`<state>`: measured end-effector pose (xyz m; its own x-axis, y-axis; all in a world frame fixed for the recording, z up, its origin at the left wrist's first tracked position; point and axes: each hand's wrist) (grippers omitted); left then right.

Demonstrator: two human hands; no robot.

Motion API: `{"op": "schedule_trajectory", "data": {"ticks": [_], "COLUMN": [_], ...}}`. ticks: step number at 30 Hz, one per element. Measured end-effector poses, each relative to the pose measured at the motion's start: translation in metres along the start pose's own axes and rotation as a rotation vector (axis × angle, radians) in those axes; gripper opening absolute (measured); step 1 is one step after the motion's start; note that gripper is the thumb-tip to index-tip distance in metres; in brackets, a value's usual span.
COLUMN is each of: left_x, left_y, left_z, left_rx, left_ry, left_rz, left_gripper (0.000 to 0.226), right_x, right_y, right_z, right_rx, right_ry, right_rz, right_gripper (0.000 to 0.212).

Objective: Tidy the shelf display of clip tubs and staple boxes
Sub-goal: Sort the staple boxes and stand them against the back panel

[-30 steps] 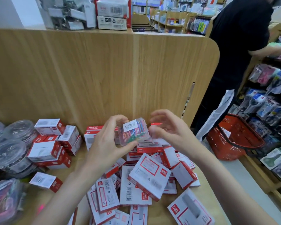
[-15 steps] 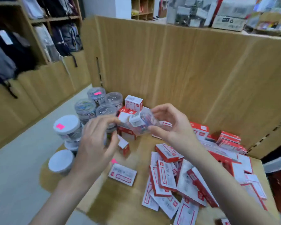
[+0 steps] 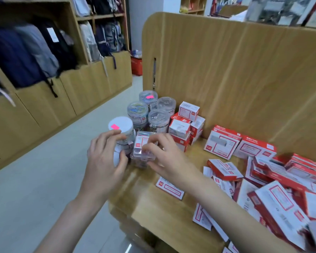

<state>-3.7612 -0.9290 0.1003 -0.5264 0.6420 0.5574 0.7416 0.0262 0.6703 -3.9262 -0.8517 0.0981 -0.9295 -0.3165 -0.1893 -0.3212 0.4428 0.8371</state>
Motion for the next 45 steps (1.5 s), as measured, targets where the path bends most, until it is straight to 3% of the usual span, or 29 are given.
{"op": "schedule_trajectory", "data": {"ticks": [6,11,14,17,19,22,24,28,30,37,41,43,45], "left_x": [0.019,0.049,0.065,0.079,0.085,0.085,0.086,0.097,0.107,0.133,0.135,0.135,0.135], "left_y": [-0.005,-0.026,-0.041,-0.058,-0.072,-0.096,-0.107,-0.118,-0.121,-0.141,-0.146,-0.146,-0.145], "left_z": [0.005,0.005,0.002,0.004,0.008,0.016,0.019,0.016,0.011,-0.004,-0.006,-0.007,-0.009], "left_rx": [0.022,-0.096,-0.159,-0.258,-0.359,-0.558,-0.660,-0.702,-0.740,-1.052,-1.132,-1.133,-1.127], "left_ry": [-0.102,-0.271,-0.355,-0.380,-0.455,-0.605,-0.622,-0.578,-0.556,-0.471,-0.491,-0.503,-0.523], "left_rz": [0.121,0.204,0.256,0.298,0.309,0.277,0.241,0.269,0.256,-0.063,-0.120,-0.138,-0.174], "left_gripper": [0.029,0.028,0.027,0.026,0.026,0.028,0.034,0.047,0.054,0.079,0.079,0.084,0.085], "right_x": [0.007,0.025,0.028,0.029,0.026,0.015,0.008,-0.003,-0.007,-0.014,-0.010,0.001,0.012], "right_y": [0.038,0.090,0.119,0.137,0.143,0.151,0.154,0.144,0.138,0.150,0.167,0.173,0.179], "right_z": [0.022,0.072,0.105,0.135,0.152,0.170,0.183,0.198,0.200,0.205,0.193,0.190,0.183], "right_rx": [0.165,0.190,0.157,-0.019,-0.108,-0.001,-0.027,-0.259,-0.269,0.025,0.516,0.709,0.773], "right_ry": [-0.262,-0.448,-0.573,-0.675,-0.695,-0.756,-0.834,-0.992,-1.008,-1.044,-1.128,-1.078,-1.034], "right_rz": [-0.195,-0.131,-0.051,0.012,0.095,0.226,0.208,0.139,0.137,-0.101,-0.787,-1.139,-1.314], "right_gripper": [0.024,0.010,0.015,0.010,0.019,0.016,0.027,0.064,0.069,0.052,0.043,0.053,0.074]}}
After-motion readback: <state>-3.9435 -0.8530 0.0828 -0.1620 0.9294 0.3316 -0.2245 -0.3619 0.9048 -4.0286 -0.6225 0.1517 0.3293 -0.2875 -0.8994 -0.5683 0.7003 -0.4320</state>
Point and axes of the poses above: each hand's wrist, its own z-axis away from the middle knuckle, its own y-axis out of the back of the hand, x = y × z, and after that the axes turned 6 degrees about y, right-handed
